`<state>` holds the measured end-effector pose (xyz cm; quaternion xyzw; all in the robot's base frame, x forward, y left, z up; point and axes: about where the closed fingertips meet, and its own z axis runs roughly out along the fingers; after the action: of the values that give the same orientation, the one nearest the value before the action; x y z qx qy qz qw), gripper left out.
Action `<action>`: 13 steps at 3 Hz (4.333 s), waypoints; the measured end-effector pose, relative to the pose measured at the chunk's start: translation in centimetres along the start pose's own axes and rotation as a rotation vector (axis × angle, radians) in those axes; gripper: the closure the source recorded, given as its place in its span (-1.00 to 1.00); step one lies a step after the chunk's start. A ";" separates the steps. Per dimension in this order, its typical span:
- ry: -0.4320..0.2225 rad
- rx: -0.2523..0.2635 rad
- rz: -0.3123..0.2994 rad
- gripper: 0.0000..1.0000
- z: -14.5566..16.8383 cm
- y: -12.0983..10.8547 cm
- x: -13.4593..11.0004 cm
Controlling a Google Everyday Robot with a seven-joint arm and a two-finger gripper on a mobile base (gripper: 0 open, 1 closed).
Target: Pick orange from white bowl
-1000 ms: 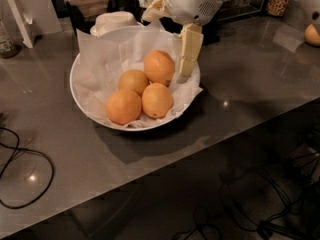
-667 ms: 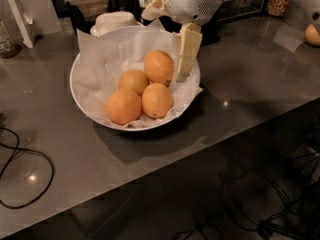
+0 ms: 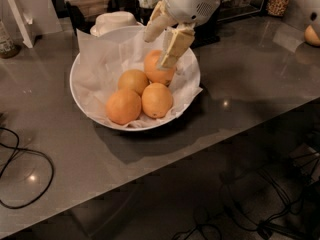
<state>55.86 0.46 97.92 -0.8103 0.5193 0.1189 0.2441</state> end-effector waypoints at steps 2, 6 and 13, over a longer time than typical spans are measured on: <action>-0.072 -0.065 0.002 0.70 4.1 -1.8 1.2; -0.081 -0.038 -0.031 -0.98 0.9 -2.0 -1.0; -0.207 -0.131 0.092 -0.42 8.0 -3.6 5.9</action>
Offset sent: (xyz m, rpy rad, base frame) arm 0.0306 0.0193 -0.0611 0.0387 0.1645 0.0812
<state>62.11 1.22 89.42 -0.7832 0.5190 0.2468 0.2373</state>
